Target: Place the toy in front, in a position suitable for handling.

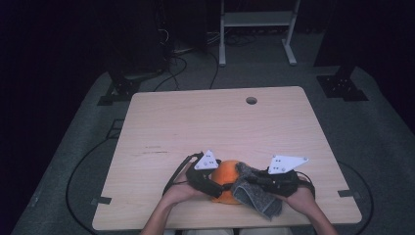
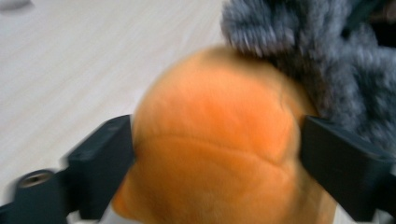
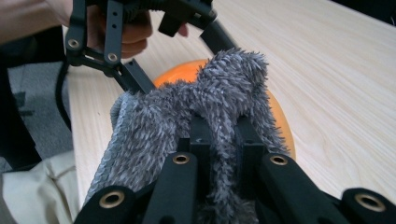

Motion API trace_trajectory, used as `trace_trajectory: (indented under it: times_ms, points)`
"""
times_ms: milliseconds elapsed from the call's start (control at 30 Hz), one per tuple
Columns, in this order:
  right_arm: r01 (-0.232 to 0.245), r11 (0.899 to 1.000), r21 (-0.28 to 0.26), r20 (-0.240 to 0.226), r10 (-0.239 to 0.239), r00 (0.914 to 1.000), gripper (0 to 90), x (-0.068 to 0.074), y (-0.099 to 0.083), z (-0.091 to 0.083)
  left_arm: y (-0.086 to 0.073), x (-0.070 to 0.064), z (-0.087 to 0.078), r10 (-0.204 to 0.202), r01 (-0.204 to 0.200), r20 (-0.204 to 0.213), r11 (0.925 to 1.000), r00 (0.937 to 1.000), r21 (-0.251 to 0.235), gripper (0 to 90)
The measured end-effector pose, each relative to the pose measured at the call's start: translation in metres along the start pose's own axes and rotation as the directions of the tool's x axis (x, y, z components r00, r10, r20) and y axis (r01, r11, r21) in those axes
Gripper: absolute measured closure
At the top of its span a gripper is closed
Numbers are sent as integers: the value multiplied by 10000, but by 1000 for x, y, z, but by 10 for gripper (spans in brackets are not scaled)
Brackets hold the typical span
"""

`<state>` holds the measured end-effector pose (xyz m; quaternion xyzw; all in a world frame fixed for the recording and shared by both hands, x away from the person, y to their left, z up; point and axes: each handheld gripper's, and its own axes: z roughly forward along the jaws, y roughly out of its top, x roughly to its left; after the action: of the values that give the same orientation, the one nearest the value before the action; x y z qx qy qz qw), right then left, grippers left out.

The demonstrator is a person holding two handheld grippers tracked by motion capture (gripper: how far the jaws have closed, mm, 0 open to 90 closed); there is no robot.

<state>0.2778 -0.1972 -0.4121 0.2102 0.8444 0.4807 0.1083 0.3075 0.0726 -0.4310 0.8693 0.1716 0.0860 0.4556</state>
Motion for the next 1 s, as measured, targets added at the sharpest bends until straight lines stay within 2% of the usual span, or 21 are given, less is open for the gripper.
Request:
trace_trajectory:
  times_ms: [33, 133, 233, 300, 333, 400, 433, 467, 533, 600, 633, 667, 700, 733, 767, 800, 833, 900, 933, 967, 1000]
  points:
    - [-220, 9998, -31, 47, 220, 9997, 805, -4, -3, -1, -1, 1, -1, -22, 22, -20, 9998, 10000, 175, 221]
    - [-967, 9952, 172, 498, 958, 9942, 806, -19, -16, -4, -6, 5, -3, -56, 57, -30, 9990, 10000, 448, 260]
    - [-1236, 9913, 444, 881, 1193, 9889, 806, -25, -23, -7, -10, 8, -6, -154, 155, -13, 9979, 9999, 628, 279]
    - [-1379, 9904, 43, 484, 1376, 9893, 806, -25, -22, -10, -11, 9, -7, -150, 150, -15, 9977, 9999, 659, 279]
    - [-1414, 9898, -163, 95, 1416, 9899, 806, -23, -20, -9, -12, 10, -8, -190, 188, 20, 9974, 9998, 695, 279]
    - [-1430, 9897, -112, 73, 1431, 9897, 805, -23, -21, -7, -13, 11, -8, -212, 208, 58, 9976, 9998, 662, 278]
    - [-1503, 9886, 18, 109, 1502, 9886, 805, -24, -23, -4, -13, 11, -8, -233, 228, 68, 9976, 9997, 658, 277]
    - [-1783, 9830, 446, 352, 1768, 9836, 805, -30, -31, -1, -14, 12, -9, -243, 239, 56, 9976, 9997, 648, 276]
    - [-1842, 9808, 641, 488, 1813, 9822, 805, -33, -33, 0, -14, 11, -9, -250, 246, 53, 9975, 9997, 658, 276]
    - [-1969, 9725, 1241, 741, 1888, 9792, 805, -37, -39, 1, -14, 12, -10, -253, 248, 56, 9976, 9997, 648, 272]
    - [-2013, 9736, 1073, 628, 1954, 9787, 805, -37, -39, -1, -15, 11, -10, -252, 248, 54, 9976, 9997, 641, 271]
    - [-1798, 9825, 478, 196, 1790, 9836, 805, -31, -29, -5, -14, 11, -9, -231, 229, 35, 9978, 9997, 626, 266]
    - [-1798, 9825, 478, 196, 1790, 9836, 805, -31, -29, -5, -14, 11, -9, -231, 229, 35, 9978, 9997, 626, 261]
    - [-1485, 9888, 165, -106, 1486, 9888, 805, -24, -20, -6, -14, 10, -9, -198, 194, 56, 9980, 9998, 596, 252]
    - [-1485, 9888, 165, -106, 1486, 9888, 805, -24, -20, -6, -14, 10, -9, -193, 189, 59, 9981, 9998, 586, 252]
    - [-1428, 9895, 211, -162, 1431, 9896, 805, -23, -19, -4, -14, 10, -9, -248, 244, 83, 9982, 9997, 545, 234]
    - [-1361, 9899, 407, -127, 1367, 9905, 804, -22, -19, -1, -13, 12, -9, -490, 482, 135, 9976, 9987, 506, 184]
    - [-1612, 9854, 539, -133, 1621, 9867, 804, -25, -25, 3, -11, 15, -6, -1046, 1045, -13, 9930, 9945, 543, 71]
    - [-1820, 9822, 464, -228, 1832, 9828, 804, -28, -27, 2, -12, 16, -4, -1201, 1193, 102, 9913, 9927, 555, 52]
    - [-1902, 9810, 381, -262, 1913, 9812, 804, -30, -27, 0, -13, 16, -3, -1273, 1248, 413, 9905, 9910, 583, 65]
    - [-1899, 9810, 387, -246, 1910, 9813, 805, -30, -26, -1, -13, 14, -2, -1153, 1128, 504, 9924, 9921, 491, 167]
